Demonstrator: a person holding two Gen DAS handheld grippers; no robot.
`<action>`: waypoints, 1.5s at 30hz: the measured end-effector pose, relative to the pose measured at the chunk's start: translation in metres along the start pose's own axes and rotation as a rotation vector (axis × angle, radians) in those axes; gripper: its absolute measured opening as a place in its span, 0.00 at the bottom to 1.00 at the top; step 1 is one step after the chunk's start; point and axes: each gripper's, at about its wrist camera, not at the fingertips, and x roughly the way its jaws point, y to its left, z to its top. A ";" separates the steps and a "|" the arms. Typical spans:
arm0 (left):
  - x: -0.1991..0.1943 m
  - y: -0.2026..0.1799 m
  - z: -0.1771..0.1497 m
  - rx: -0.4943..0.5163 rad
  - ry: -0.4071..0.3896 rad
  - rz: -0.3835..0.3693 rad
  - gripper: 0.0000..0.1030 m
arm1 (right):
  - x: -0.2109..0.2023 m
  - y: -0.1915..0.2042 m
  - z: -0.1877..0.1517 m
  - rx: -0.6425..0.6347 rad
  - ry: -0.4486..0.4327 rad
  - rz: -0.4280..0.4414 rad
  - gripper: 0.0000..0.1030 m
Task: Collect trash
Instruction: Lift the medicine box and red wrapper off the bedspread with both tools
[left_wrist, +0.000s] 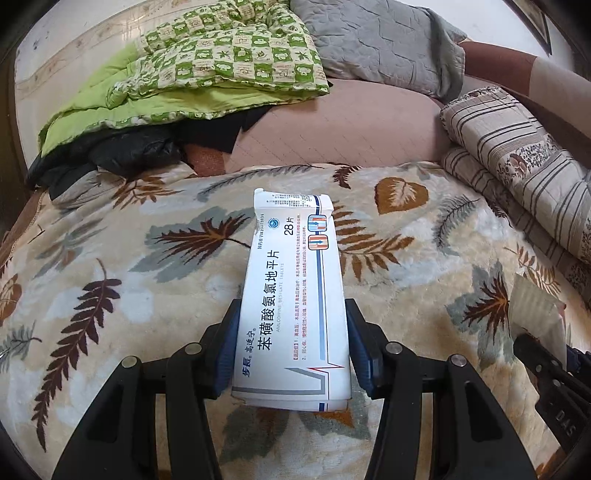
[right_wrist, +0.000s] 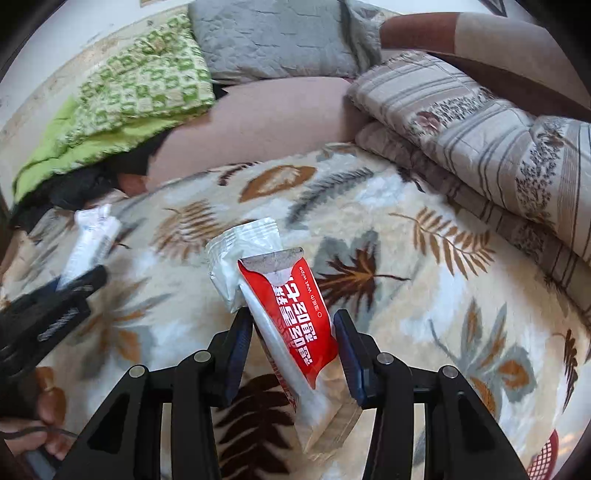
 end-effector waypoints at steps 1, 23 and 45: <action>0.000 -0.001 0.000 0.003 0.000 0.001 0.50 | 0.004 -0.004 0.000 0.011 0.008 -0.001 0.48; 0.000 0.002 -0.002 0.010 -0.002 0.017 0.50 | 0.008 -0.005 -0.003 -0.075 -0.007 -0.165 0.48; -0.001 0.001 -0.002 0.009 -0.006 0.021 0.50 | 0.008 -0.001 -0.004 -0.097 -0.011 -0.173 0.48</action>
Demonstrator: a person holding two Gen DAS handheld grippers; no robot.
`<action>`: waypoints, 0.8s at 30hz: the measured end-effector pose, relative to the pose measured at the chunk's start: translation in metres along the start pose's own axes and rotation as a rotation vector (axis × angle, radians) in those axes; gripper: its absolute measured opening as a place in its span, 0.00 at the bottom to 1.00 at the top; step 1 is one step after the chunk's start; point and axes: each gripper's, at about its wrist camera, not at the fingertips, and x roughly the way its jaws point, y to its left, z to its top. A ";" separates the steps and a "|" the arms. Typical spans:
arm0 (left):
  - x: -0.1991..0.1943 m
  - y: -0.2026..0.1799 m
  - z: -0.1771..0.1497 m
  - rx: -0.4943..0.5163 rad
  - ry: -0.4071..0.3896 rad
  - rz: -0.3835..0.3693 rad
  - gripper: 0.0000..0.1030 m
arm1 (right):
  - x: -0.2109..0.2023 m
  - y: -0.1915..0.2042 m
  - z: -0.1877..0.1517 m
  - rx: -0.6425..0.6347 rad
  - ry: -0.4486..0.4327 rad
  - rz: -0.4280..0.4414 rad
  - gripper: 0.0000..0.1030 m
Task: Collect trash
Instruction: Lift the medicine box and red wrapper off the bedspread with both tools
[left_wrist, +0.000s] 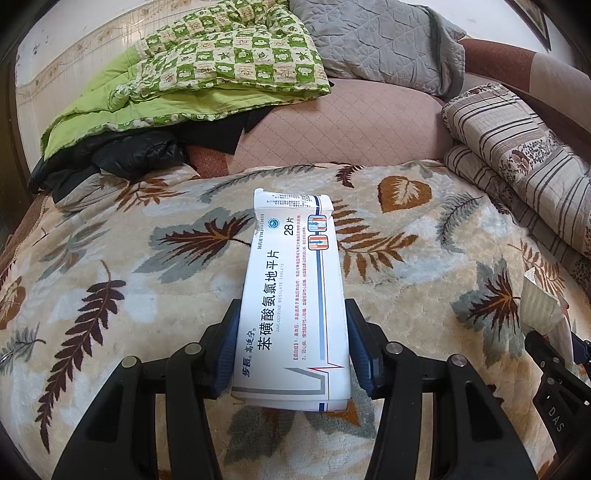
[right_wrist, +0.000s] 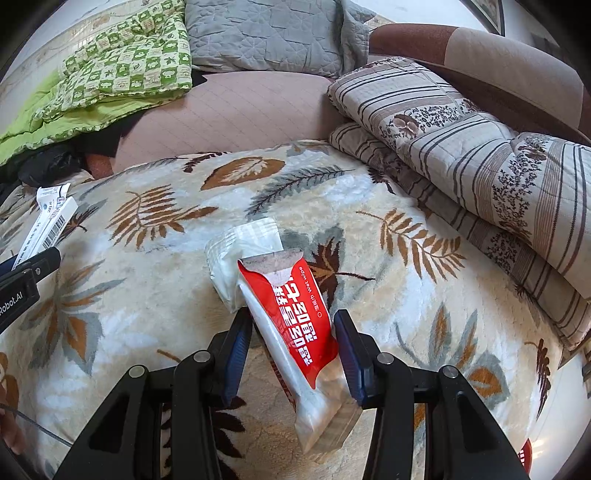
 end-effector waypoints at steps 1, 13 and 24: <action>0.000 0.000 0.000 0.001 0.000 0.000 0.50 | 0.000 0.000 0.000 -0.001 0.000 0.000 0.48; -0.001 -0.002 0.000 0.007 -0.002 -0.003 0.50 | -0.001 -0.001 0.000 0.001 -0.001 0.001 0.48; -0.005 -0.004 0.000 0.010 -0.009 -0.009 0.50 | -0.010 -0.005 0.000 0.002 -0.013 -0.011 0.48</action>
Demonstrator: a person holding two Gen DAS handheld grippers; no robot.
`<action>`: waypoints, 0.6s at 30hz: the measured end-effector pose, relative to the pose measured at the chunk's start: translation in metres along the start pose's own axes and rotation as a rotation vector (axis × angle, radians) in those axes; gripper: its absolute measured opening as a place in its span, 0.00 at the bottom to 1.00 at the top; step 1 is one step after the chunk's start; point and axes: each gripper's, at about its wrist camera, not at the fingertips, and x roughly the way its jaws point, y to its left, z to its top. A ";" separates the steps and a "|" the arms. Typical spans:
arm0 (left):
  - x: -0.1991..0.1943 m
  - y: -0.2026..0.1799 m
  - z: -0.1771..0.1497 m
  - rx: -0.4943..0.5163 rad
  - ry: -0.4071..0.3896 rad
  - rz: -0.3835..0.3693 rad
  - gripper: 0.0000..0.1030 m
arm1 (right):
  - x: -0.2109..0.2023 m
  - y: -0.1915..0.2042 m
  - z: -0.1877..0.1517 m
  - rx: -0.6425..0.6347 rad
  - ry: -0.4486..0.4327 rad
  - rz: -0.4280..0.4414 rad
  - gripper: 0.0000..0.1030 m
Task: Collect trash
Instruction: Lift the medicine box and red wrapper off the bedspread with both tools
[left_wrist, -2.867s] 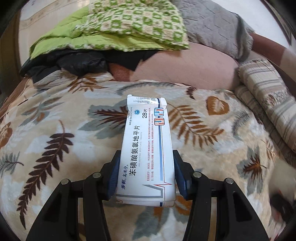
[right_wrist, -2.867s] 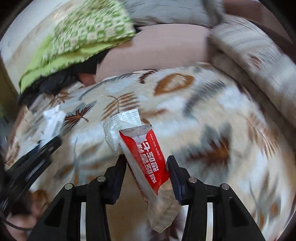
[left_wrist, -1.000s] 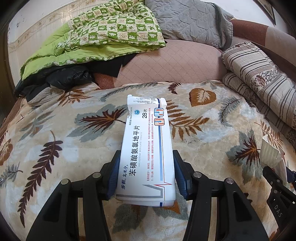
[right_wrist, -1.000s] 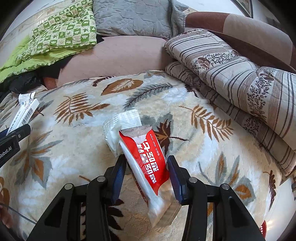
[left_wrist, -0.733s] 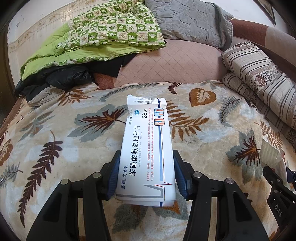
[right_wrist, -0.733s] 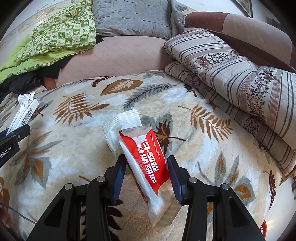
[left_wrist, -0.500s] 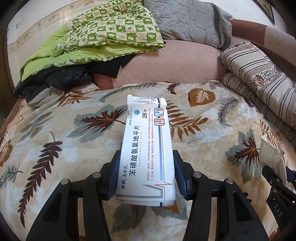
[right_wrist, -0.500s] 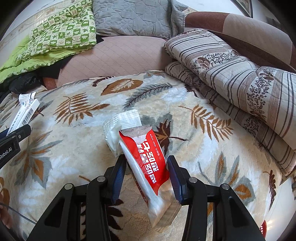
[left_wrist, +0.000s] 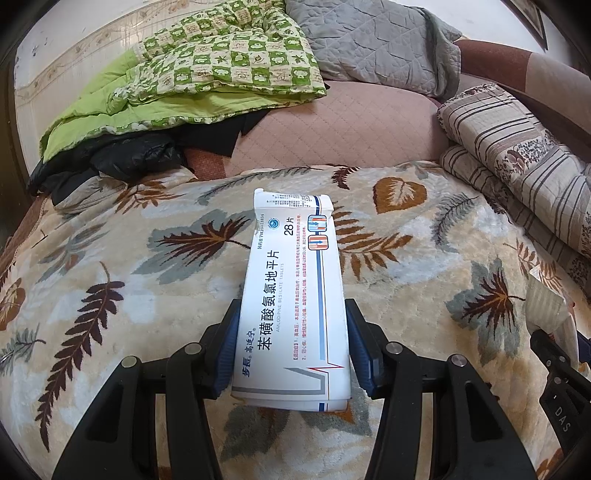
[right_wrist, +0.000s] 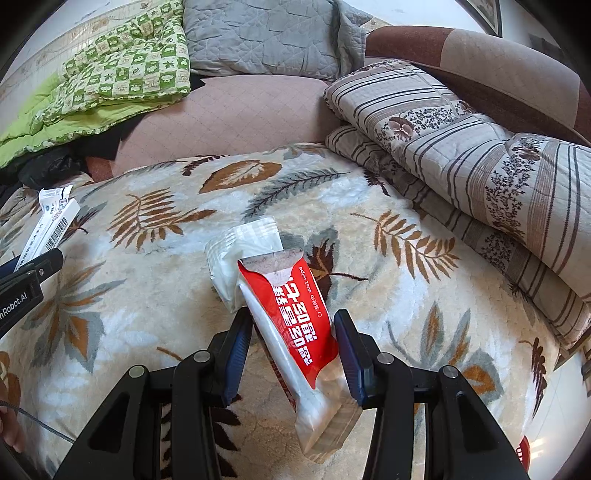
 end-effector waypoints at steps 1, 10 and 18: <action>-0.001 -0.001 0.000 -0.001 -0.002 -0.001 0.50 | -0.001 0.000 0.000 0.001 -0.001 -0.001 0.48; -0.005 -0.001 -0.003 -0.001 -0.006 -0.005 0.50 | -0.010 -0.002 -0.003 0.000 -0.010 -0.012 0.48; -0.017 -0.007 -0.010 0.005 -0.020 -0.043 0.50 | -0.020 -0.008 -0.007 0.014 -0.013 -0.016 0.48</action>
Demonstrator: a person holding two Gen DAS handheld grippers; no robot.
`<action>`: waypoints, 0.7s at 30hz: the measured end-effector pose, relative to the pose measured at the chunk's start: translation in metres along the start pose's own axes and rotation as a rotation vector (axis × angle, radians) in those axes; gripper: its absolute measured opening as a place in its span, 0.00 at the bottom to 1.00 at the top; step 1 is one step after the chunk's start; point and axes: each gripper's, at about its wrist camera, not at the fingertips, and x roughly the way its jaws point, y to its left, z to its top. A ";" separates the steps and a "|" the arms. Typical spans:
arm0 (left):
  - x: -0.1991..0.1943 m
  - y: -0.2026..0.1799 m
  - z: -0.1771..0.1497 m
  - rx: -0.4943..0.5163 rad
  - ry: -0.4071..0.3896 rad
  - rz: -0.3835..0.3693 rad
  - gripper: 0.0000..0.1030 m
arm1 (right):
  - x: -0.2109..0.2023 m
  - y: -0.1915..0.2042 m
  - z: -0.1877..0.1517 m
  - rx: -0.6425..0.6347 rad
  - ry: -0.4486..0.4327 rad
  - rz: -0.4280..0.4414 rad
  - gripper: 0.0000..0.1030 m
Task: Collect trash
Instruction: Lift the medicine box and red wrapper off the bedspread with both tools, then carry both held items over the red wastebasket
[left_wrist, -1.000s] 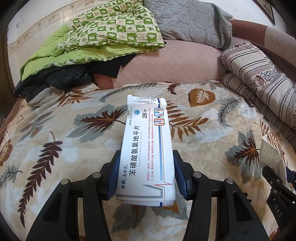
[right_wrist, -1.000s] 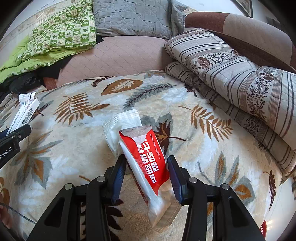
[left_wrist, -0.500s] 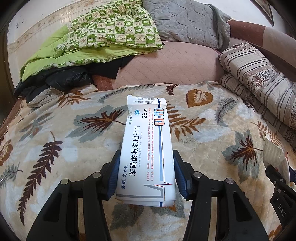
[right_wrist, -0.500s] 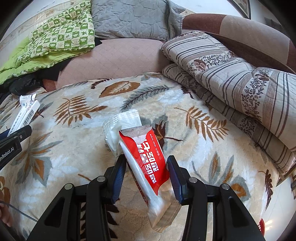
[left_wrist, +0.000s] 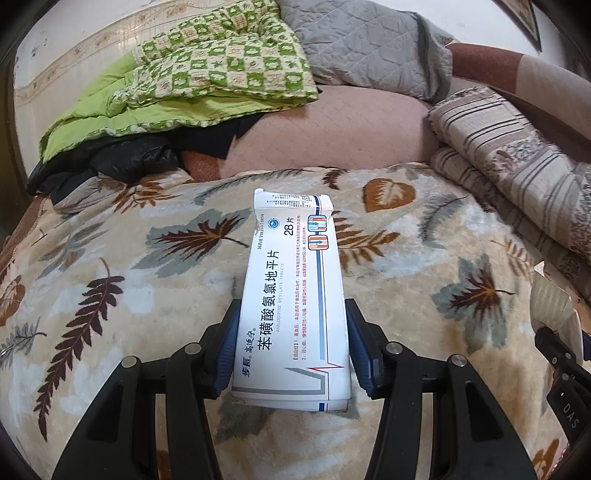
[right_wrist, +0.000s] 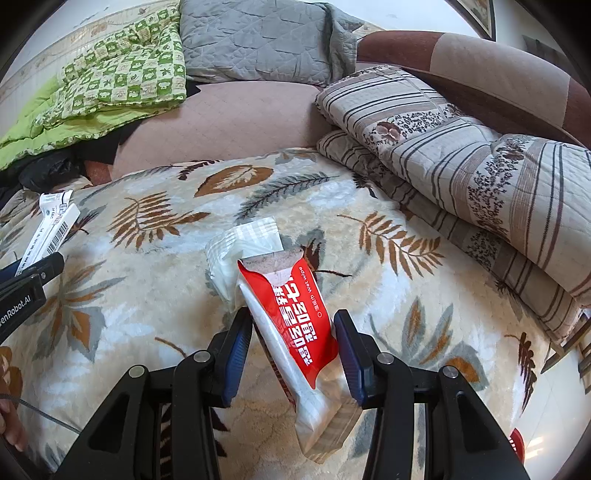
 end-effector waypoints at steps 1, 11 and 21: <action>-0.002 -0.001 0.000 0.006 -0.003 -0.018 0.50 | -0.003 -0.003 -0.001 0.009 0.000 0.005 0.48; -0.057 -0.043 -0.019 0.137 -0.058 -0.149 0.50 | -0.062 -0.073 -0.009 0.185 -0.053 0.011 0.48; -0.131 -0.127 -0.071 0.371 -0.030 -0.479 0.50 | -0.147 -0.202 -0.108 0.263 -0.026 -0.075 0.48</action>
